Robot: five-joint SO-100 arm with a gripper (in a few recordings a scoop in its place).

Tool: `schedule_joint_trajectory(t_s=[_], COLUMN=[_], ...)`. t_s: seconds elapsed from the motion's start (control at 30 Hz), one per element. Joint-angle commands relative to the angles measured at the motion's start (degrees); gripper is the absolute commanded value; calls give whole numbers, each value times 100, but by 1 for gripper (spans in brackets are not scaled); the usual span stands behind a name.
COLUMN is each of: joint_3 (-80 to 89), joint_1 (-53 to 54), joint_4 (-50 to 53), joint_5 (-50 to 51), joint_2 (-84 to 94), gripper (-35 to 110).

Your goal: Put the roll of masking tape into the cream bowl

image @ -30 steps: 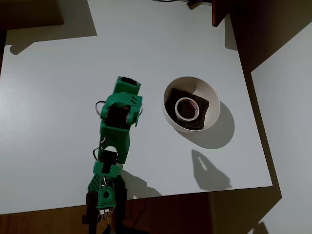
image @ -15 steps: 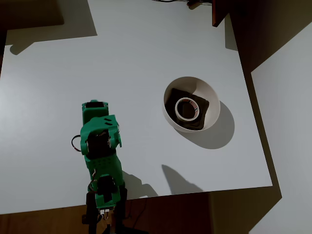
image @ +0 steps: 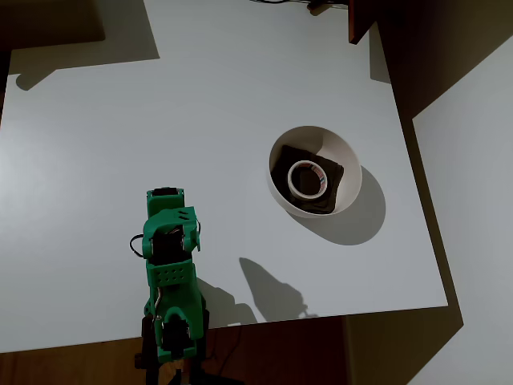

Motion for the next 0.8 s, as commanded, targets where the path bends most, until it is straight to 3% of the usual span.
schedule_joint_trajectory(t_s=[0.0,0.3,0.77], joint_3=[562,2839,4948], joint_1=[-26,325,97], joint_4=[-369,-1283,-1002], joint_5=[18,-290,-264], joint_2=[378,1512,3727], gripper=[-8,-8,-8])
